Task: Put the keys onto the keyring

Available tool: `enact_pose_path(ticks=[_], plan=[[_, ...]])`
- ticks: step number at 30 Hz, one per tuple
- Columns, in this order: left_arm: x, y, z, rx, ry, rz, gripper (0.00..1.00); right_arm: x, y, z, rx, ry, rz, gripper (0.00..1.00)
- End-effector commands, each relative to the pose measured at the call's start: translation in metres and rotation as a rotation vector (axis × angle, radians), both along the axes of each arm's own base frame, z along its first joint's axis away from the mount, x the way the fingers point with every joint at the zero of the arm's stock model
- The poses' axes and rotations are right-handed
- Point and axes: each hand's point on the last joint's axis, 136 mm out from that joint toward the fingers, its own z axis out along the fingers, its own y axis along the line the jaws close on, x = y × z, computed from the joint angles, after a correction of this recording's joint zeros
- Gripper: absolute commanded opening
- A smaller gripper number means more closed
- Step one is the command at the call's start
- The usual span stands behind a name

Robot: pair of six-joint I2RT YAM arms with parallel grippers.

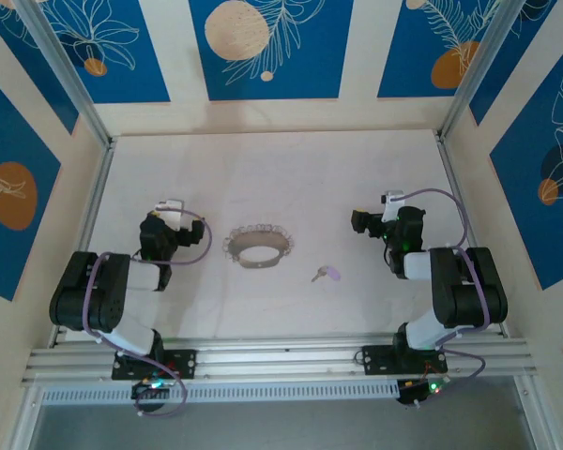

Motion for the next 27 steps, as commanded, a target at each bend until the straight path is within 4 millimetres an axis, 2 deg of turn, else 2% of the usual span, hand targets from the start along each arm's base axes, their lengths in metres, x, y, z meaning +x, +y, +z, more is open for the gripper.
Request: enact_pose_path(ticks=[1,23,27], plan=[[0.004,-0.002,0.004,-0.001,-0.009,-0.015,0.99,0.004,0.001,0.01,-0.013,-0.035,0.016,0.99],[0.007,0.003,0.003,-0.035,0.016,-0.013,1.0,0.004,0.0,0.011,0.005,-0.036,0.025,0.99],[0.011,0.007,0.012,-0.028,0.039,0.013,1.0,0.003,-0.002,0.026,-0.011,-0.039,-0.003,0.99]])
